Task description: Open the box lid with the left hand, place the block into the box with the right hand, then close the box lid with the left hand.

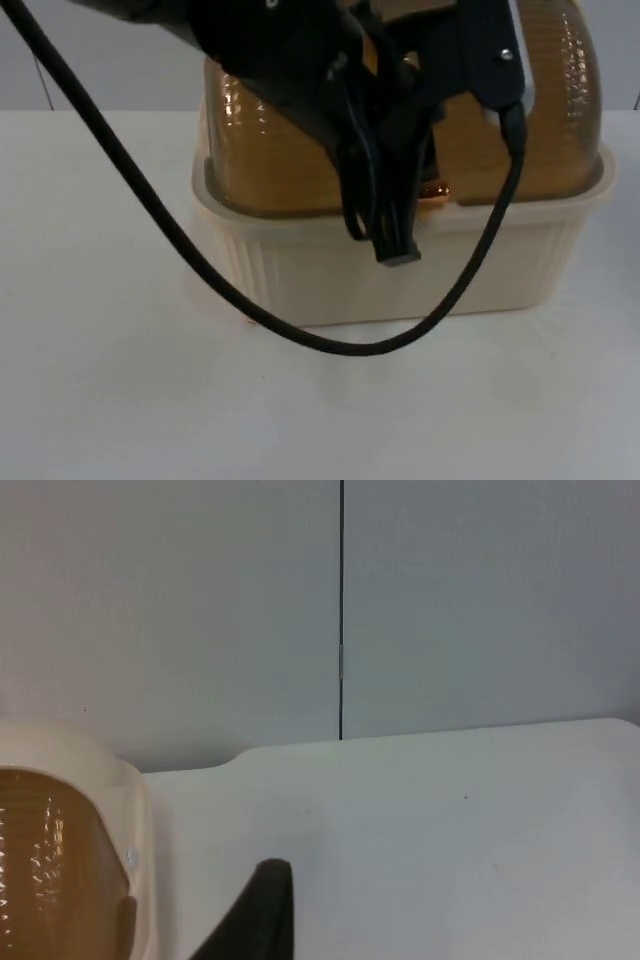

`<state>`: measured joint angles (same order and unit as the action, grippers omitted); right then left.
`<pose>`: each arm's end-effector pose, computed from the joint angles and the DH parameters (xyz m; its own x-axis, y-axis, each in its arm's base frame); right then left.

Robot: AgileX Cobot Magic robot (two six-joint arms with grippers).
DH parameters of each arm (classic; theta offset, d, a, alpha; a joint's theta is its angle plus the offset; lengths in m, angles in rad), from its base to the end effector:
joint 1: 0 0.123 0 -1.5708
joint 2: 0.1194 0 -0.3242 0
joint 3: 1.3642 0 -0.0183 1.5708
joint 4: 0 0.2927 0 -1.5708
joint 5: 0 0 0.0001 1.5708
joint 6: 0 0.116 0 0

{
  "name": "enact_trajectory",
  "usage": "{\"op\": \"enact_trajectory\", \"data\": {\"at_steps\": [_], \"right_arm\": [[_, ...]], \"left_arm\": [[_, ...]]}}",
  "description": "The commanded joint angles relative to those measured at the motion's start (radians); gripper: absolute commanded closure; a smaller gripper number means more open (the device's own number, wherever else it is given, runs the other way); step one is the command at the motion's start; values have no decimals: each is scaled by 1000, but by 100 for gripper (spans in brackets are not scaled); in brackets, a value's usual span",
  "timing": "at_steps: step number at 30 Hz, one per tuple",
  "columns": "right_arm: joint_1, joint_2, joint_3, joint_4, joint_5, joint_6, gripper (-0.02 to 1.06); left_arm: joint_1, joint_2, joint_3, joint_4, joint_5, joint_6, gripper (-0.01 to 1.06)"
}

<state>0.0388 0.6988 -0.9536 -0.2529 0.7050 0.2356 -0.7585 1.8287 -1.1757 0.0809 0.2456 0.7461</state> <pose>0.1562 -0.0128 0.4360 -0.3349 0.0277 -0.9418 0.1280 0.9916 -0.0163 0.3327 -0.3121 0.1988 0.1406 0.8781 -0.4573 0.8464 0.1330 0.5156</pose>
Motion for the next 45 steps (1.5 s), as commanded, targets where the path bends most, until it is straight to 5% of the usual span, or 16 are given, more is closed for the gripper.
{"op": "enact_trajectory", "data": {"at_steps": [1, 14, 22, 28, 37, 41, 43, 45], "right_arm": [[-6, -7, -4, -6, -1, 4, -1], [-6, -7, -4, -6, -5, 8, -1], [-6, -7, -4, -6, -18, 12, -1], [-6, -7, -4, -6, -20, 19, -1], [-6, -7, -4, -6, -20, 26, -1], [-6, -7, -4, -6, -20, 26, -1], [-6, -7, -4, -6, -20, 26, -1], [-6, -7, -4, -6, -20, 33, -1]], "left_arm": [[-8, -19, 7, -12, -17, -21, 105], [23, -320, 5, -174, 19, -53, 105], [257, -523, 5, -179, -56, -147, 105], [405, -650, 5, -209, -33, -184, 105], [681, -671, 7, -392, 76, -460, 105], [743, -666, 16, -413, 105, -473, 103], [748, -666, 16, -413, 114, -463, 85], [748, -666, 16, -420, 120, -460, 39]]}}
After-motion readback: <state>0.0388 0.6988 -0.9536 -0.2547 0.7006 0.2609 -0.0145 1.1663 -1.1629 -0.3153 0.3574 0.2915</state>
